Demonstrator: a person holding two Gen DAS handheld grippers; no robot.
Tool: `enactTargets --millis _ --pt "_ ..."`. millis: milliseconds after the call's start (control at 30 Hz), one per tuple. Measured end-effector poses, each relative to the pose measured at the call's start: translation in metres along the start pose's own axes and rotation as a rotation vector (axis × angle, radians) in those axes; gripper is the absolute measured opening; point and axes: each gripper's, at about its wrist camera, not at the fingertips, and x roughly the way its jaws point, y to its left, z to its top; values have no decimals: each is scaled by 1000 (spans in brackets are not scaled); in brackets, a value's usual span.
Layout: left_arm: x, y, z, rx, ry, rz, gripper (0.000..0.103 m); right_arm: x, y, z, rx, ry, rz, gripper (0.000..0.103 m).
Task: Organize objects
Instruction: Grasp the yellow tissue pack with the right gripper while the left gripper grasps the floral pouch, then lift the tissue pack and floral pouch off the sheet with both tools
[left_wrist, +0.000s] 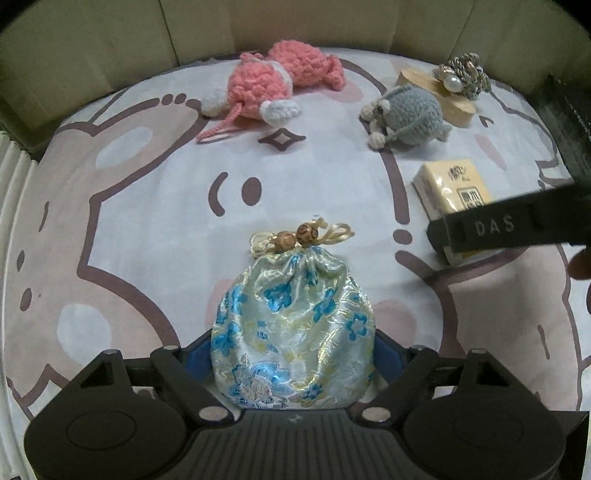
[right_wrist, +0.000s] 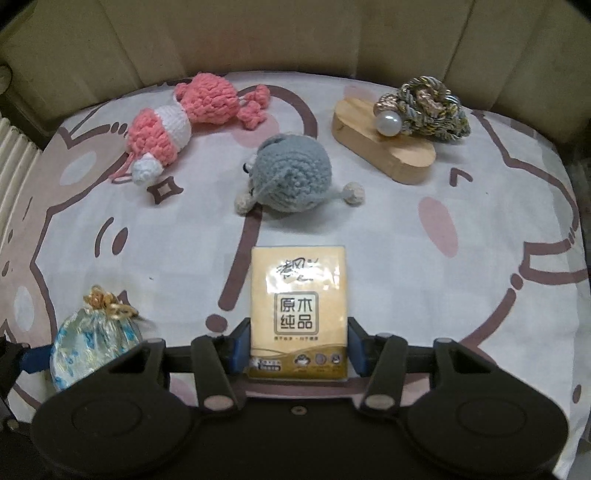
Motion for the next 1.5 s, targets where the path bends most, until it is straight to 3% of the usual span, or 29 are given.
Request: enactTargets --millis 167,700,1167,1500 --pt "-21 4 1 -35 -64 4 85 -13 -6 -7 13 -20 -25 53" --pt "-125 15 -30 -143 -285 -6 85 -117 -15 -37 72 -240 -13 53" --pt "-192 10 -69 -150 -420 -17 85 -189 -5 -83 37 -359 -1 53" --pt "-236 5 -96 -95 -506 6 85 -245 -11 -115 49 -439 15 53"
